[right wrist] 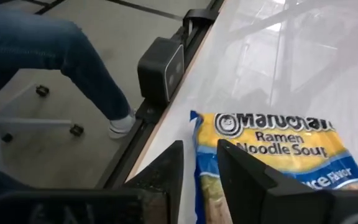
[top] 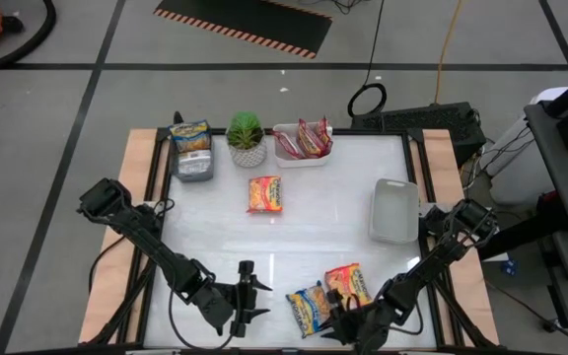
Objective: Sort Maruchan noodles
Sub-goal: Put the blue noodle pack into the black bin
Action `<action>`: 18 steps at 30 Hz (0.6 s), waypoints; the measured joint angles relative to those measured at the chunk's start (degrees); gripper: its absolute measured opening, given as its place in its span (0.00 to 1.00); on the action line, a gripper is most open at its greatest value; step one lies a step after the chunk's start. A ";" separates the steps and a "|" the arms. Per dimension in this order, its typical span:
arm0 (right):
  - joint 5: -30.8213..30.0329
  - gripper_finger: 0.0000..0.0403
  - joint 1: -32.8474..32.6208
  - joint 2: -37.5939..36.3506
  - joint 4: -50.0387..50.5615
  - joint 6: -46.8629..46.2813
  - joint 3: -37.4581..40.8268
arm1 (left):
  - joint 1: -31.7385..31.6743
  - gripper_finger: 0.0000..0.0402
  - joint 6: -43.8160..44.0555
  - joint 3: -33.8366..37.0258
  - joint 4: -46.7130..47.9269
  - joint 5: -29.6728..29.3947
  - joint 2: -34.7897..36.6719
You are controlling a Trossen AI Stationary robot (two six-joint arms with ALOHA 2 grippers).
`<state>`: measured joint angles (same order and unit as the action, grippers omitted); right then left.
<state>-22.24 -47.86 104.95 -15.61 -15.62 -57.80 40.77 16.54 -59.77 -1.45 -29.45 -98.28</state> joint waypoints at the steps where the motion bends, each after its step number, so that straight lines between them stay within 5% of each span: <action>1: -0.02 0.22 0.02 0.00 -0.14 -0.02 0.00 | -0.01 0.61 -0.19 0.00 0.01 0.00 0.00; 9: -0.05 0.21 0.02 1.25 -1.58 -0.33 0.00 | -0.63 0.61 0.48 0.02 -0.01 0.00 0.00; 18: -1.50 0.33 0.83 9.55 -11.57 4.99 -1.14 | -0.63 0.61 0.21 0.02 -0.01 0.00 0.02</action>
<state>-23.73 -47.03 114.50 -27.19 -10.62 -58.94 40.14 16.75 -59.75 -1.45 -29.45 -98.26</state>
